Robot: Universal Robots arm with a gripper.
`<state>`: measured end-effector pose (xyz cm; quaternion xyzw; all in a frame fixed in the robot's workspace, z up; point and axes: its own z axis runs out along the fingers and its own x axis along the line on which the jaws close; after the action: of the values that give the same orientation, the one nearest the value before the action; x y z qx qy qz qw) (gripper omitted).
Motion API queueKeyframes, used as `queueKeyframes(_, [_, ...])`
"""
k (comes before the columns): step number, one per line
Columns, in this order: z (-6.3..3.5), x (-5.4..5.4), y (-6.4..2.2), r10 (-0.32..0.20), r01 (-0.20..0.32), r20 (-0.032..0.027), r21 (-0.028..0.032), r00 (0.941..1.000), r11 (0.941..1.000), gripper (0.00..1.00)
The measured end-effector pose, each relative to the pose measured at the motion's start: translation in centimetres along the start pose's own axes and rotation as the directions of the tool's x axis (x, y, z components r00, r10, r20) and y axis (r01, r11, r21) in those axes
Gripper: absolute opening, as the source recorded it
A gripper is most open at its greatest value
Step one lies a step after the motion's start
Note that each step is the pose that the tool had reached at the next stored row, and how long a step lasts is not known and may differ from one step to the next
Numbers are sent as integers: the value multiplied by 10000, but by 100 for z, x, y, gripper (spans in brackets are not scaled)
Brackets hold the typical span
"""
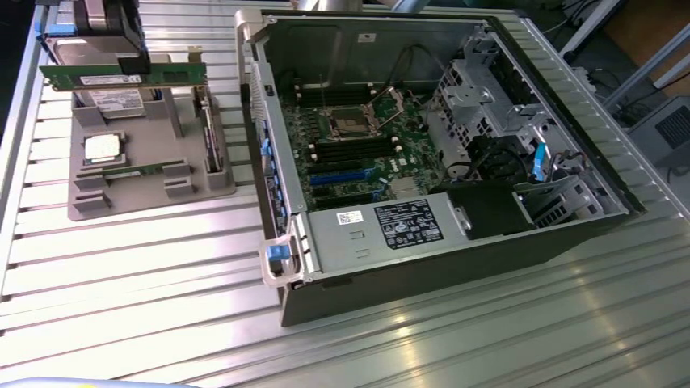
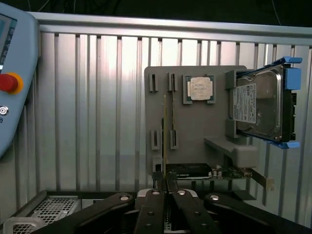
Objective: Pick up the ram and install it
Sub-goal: 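Pick up the ram and move it above insertion slot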
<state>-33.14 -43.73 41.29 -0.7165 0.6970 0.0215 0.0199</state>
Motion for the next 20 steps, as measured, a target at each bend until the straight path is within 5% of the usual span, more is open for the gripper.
queueKeyframes(20, [-1, 11, -378, 8, -8, 4, -138, 10000, 9999, 12])
